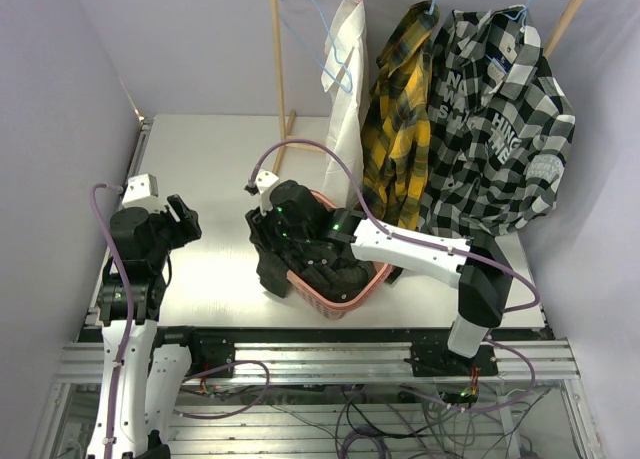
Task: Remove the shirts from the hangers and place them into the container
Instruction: Place the shirt in the bin.
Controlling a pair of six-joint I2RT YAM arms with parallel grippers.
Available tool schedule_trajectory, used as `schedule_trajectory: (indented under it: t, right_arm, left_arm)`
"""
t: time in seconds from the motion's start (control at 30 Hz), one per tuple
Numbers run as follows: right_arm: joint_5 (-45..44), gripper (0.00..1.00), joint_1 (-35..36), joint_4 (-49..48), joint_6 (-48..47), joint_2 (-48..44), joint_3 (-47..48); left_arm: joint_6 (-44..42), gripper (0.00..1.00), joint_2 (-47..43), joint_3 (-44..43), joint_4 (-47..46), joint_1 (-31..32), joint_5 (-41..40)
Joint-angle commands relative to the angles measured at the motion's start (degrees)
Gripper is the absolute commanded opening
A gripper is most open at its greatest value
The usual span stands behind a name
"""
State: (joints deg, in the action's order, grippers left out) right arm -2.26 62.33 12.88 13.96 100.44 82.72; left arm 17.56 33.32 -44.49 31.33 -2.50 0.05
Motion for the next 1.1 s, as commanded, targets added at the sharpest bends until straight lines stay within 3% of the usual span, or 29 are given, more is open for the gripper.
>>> schedule_trajectory:
  t: [0.0, 0.37, 0.73, 1.07]
  right_arm:
    - [0.4, 0.4, -0.27, 0.56, 0.36, 1.16, 1.5]
    - [-1.63, 0.01, -0.51, 0.28, 1.07, -0.2, 1.38]
    - [-9.74, 0.0, -2.41, -1.37, 1.44, -7.8, 0.03]
    - [-19.35, 0.0, -7.57, -1.25, 2.16, -21.06, -5.89]
  left_arm:
    - [0.29, 0.74, -0.38, 0.37, -1.46, 0.29, 0.61]
    - [0.3, 0.74, -0.29, 0.42, -1.57, 0.28, 0.64]
    - [0.28, 0.74, -0.06, 0.46, -1.53, 0.27, 0.62]
    - [0.29, 0.74, 0.3, 0.38, -1.39, 0.38, 0.45]
